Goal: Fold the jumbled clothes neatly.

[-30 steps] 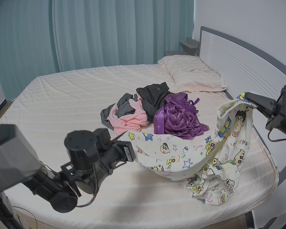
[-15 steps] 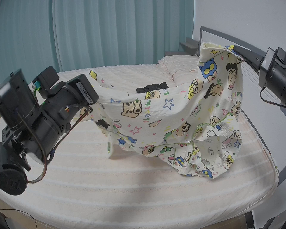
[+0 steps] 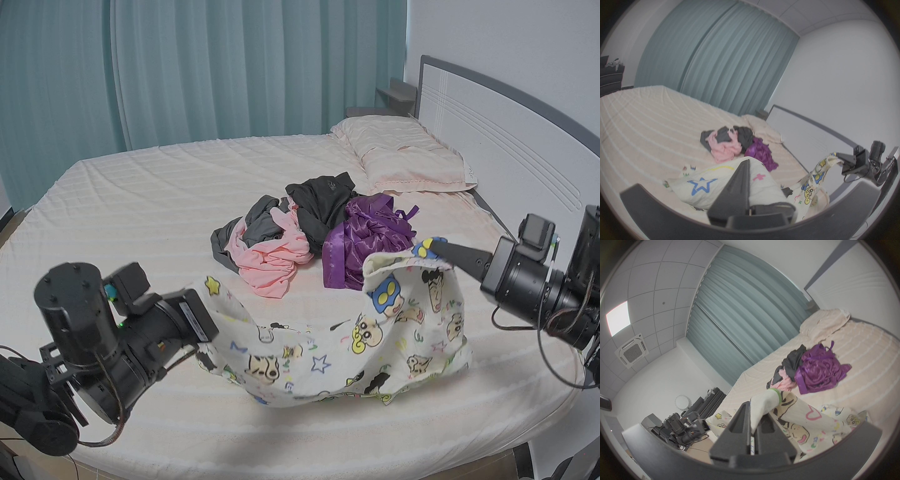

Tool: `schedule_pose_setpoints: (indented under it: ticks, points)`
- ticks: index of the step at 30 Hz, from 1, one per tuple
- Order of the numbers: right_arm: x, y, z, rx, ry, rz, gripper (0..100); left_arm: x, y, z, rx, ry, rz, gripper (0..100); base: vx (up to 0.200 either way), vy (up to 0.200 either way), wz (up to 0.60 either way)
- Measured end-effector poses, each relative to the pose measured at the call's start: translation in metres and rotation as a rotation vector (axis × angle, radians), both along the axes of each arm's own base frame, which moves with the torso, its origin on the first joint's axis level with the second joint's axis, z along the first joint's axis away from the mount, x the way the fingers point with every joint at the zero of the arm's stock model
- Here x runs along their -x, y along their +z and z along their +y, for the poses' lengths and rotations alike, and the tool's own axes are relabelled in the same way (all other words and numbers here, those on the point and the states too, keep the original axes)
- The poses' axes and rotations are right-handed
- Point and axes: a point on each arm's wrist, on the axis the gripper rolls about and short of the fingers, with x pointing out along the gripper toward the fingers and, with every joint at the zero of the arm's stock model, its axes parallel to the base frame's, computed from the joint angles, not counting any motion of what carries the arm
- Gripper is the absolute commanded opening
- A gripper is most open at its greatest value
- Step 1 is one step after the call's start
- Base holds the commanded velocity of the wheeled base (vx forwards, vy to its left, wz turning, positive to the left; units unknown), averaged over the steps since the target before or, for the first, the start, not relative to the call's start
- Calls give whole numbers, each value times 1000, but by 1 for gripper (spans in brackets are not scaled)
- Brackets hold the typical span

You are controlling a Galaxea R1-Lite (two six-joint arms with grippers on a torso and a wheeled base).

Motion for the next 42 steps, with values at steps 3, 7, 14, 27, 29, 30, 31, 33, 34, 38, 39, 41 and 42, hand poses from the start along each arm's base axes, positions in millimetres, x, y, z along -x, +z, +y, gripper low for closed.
schedule_pose_setpoints:
  ticks: [3,7,14,27,29,30,31,33,34,38,39,41,42]
  points:
    - [0,-16,7,-7,24,25,0,0,-20,-3,-30,-26,75,0,0,0,0]
    - [2,-36,10,0,38,56,0,1,-39,-6,-56,-41,147,0,0,0,0]
    - [11,-56,5,18,37,92,0,4,-54,-5,-34,-34,220,0,-171,0,0]
    - [18,-53,-3,-16,28,97,0,12,-55,0,-33,-36,231,0,-138,0,0]
    - [18,-53,-3,-19,28,96,0,13,-54,1,-27,-37,225,0,0,0,0]
    - [18,-52,-3,-20,30,97,0,13,-53,1,-22,-37,224,0,0,0,0]
    - [18,-52,-3,-21,31,97,0,13,-52,1,-17,-36,222,0,0,0,0]
    - [18,-53,-3,-21,32,98,0,13,-50,1,6,-31,222,0,0,0,0]
    - [18,-53,-3,-20,30,99,0,13,-49,1,14,-31,221,0,0,0,0]
    - [18,-53,-3,-20,29,100,0,13,-47,1,35,-28,219,0,0,150,0]
    - [18,-53,-3,-20,28,100,0,13,-47,1,36,-26,218,0,0,200,0]
    - [18,-53,-3,-19,26,101,0,12,-46,2,38,-23,215,0,0,200,0]
    - [18,-53,-3,-19,26,101,0,12,-46,2,40,-22,213,0,0,200,0]
